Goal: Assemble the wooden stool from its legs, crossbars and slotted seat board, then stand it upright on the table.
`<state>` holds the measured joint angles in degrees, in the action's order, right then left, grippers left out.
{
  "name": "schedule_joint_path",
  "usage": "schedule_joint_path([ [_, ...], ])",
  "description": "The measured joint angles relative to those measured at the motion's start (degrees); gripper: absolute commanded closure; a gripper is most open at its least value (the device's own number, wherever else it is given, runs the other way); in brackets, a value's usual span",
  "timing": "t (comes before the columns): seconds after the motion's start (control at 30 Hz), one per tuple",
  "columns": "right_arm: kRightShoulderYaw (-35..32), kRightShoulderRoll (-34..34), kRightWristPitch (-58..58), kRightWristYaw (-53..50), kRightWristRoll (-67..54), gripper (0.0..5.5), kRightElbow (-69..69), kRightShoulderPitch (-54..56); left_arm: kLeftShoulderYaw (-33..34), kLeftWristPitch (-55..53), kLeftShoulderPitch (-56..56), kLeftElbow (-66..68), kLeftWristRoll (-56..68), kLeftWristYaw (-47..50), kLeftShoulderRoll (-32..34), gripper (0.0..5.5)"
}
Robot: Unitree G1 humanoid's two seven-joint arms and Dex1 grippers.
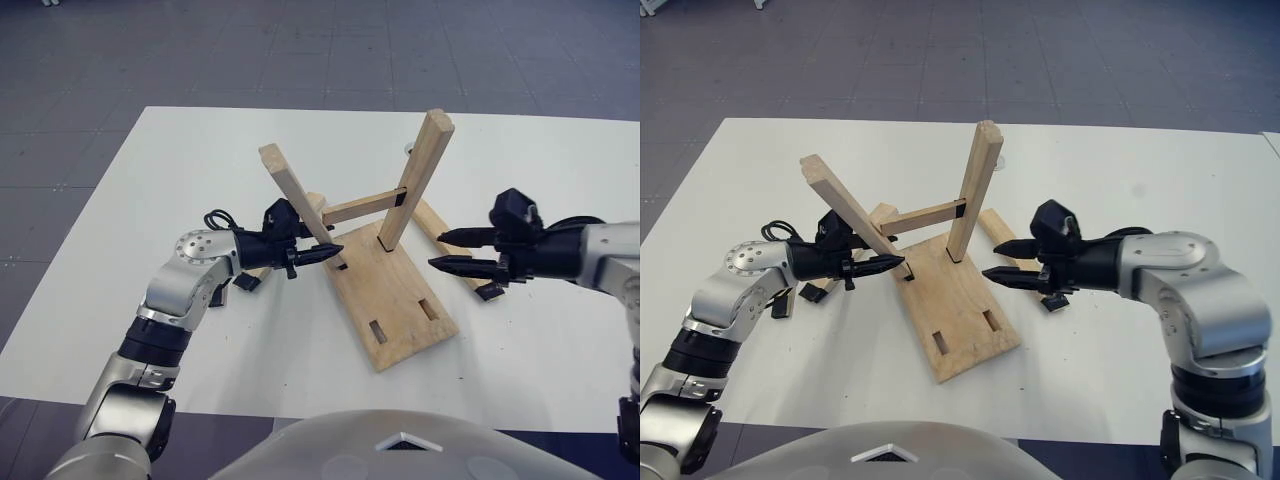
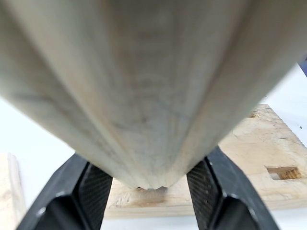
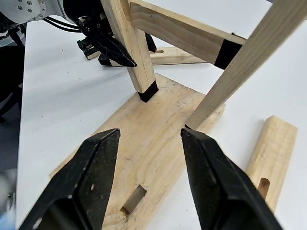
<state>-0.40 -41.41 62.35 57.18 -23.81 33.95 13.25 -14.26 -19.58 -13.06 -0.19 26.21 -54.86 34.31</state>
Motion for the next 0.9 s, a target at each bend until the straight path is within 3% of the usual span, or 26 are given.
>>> schedule_joint_path([
  [0.13,17.4,0.2,-23.8,-6.6,17.3,3.16,-4.2,0.0,-0.2,0.0,-0.3,0.0,0.0,-0.1,0.0,3.45],
  [0.2,22.8,0.0,-32.8,-7.1,21.9,3.16,-4.9,-1.5,-0.2,0.1,-0.3,0.0,0.0,-0.1,0.0,3.45],
  [0.47,28.8,8.6,-51.9,-14.3,32.5,3.16,-19.3,2.3,-0.4,0.1,-0.6,0.3,0.0,-0.1,0.0,3.45],
  [0.9,33.1,13.7,-64.1,-21.7,49.2,3.16,-27.3,5.2,-0.6,0.1,-0.8,0.5,0.0,-0.3,0.0,3.45],
])
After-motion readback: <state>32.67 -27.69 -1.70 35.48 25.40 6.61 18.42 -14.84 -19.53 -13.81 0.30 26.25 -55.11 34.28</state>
